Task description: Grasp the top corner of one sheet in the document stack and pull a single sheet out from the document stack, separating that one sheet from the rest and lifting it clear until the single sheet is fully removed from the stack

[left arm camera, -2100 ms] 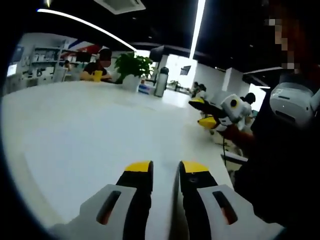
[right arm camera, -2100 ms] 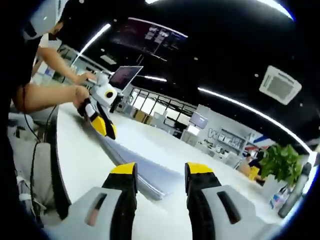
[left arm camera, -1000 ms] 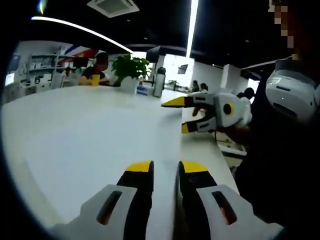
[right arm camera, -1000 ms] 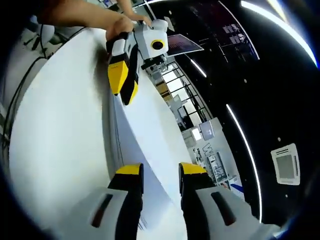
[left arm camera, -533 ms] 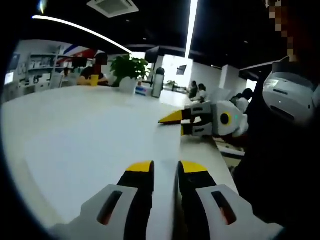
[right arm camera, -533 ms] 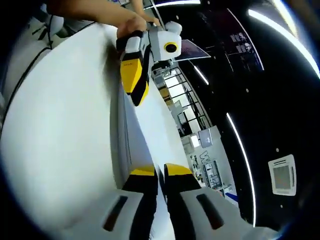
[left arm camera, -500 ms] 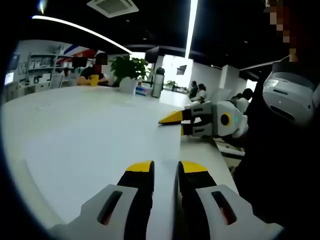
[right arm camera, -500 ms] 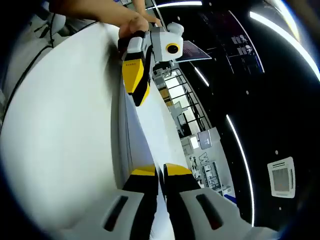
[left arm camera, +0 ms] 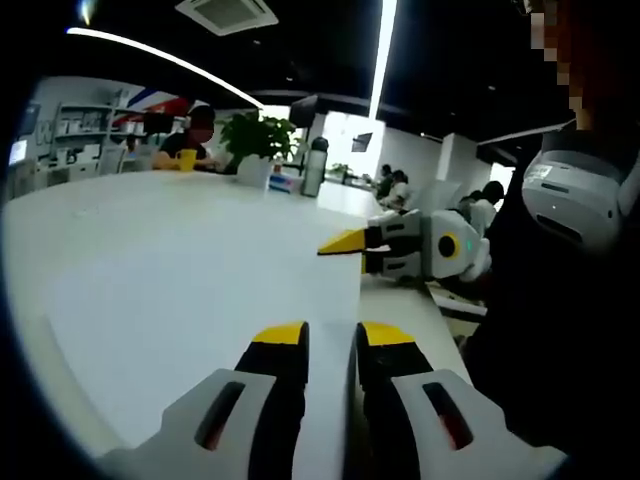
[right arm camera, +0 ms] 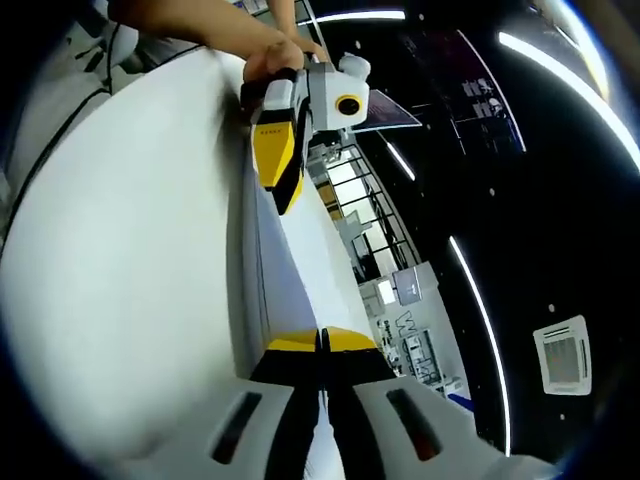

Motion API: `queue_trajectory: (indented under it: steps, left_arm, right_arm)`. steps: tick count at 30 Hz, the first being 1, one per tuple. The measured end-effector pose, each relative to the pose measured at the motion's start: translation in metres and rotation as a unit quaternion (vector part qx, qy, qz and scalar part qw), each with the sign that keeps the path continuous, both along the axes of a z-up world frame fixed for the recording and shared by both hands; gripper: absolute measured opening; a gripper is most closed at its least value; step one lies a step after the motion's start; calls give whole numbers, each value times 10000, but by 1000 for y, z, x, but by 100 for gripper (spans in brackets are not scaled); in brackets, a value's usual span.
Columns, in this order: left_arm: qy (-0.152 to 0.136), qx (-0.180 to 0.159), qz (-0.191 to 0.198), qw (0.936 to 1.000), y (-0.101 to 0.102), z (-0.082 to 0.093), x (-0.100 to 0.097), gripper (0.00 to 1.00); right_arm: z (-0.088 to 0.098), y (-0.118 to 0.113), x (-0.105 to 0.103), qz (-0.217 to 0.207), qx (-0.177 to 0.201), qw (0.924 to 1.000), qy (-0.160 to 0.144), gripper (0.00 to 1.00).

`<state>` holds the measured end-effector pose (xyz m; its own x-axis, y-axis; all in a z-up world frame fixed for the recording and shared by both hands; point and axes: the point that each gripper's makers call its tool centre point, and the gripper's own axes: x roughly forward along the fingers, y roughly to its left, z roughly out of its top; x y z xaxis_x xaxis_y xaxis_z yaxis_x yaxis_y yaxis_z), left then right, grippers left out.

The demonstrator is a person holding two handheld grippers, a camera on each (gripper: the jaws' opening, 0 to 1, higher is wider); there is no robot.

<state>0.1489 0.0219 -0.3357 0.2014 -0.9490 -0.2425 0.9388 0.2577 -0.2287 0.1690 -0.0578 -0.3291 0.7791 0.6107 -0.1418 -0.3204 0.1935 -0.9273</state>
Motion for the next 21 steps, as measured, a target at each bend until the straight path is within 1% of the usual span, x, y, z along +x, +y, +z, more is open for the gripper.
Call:
queue_trajectory:
  steps: [6, 13, 17, 19, 21]
  left_arm:
    - [-36, 23, 11, 10000, 0, -1, 0, 21]
    - [-35, 18, 56, 10000, 0, -1, 2, 22]
    - [-169, 74, 57, 9998, 0, -2, 1, 22]
    - [-335, 202, 48, 9992, -1, -4, 1, 22]
    - [-391, 235, 22, 9990, -1, -5, -1, 24]
  right_arm:
    - [-1, 1, 2, 25, 107, 9999, 102, 2]
    - [-1, 1, 4, 45, 150, 9998, 141, 1]
    - [-2, 1, 5, 51, 143, 9998, 135, 1]
    - [-3, 1, 5, 57, 152, 9998, 133, 1]
    - [-3, 1, 5, 77, 182, 9997, 146, 1]
